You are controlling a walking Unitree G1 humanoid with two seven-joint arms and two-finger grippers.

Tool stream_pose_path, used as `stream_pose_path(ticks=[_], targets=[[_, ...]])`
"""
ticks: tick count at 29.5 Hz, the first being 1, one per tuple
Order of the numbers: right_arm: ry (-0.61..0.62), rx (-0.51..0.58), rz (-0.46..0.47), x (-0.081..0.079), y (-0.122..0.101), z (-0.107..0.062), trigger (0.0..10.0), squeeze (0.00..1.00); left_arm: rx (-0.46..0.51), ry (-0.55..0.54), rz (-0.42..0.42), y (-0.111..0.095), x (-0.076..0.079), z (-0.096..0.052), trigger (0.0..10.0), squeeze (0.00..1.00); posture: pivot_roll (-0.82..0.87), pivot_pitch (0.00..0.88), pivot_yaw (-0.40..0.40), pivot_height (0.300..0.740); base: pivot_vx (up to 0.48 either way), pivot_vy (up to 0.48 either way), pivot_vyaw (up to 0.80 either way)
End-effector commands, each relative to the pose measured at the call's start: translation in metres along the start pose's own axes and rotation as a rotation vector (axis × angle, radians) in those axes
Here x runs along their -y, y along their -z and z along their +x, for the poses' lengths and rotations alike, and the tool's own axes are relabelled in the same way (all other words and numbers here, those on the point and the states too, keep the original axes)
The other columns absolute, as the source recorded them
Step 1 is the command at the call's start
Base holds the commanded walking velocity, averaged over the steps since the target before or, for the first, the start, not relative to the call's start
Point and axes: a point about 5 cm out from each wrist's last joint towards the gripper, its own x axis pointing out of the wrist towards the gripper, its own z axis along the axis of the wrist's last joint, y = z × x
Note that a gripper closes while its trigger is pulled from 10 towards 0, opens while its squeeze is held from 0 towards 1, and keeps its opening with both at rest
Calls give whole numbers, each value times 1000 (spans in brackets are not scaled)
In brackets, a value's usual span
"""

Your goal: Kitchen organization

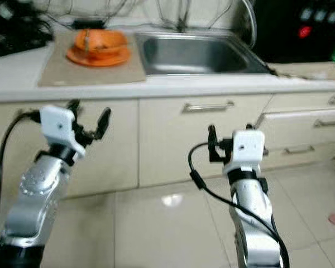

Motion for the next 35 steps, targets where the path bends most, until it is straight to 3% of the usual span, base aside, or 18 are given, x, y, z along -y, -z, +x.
stream_pose_path(ticks=[1,15,35], targets=[[6,10,-18,8,-6,3,10000,0,49,30,-3,-15,7,10,10000,0,-26,13,-77,740,382,0,0],[-85,19,-33,9,-19,20,10000,0,91,-33,23,-40,-8,27,10000,0,-19,16,-66,740,385,0,0],[-132,62,-40,2,-27,21,10000,0,107,-16,52,-52,-10,33,10000,0,-4,2,-58,740,385,0,0]])
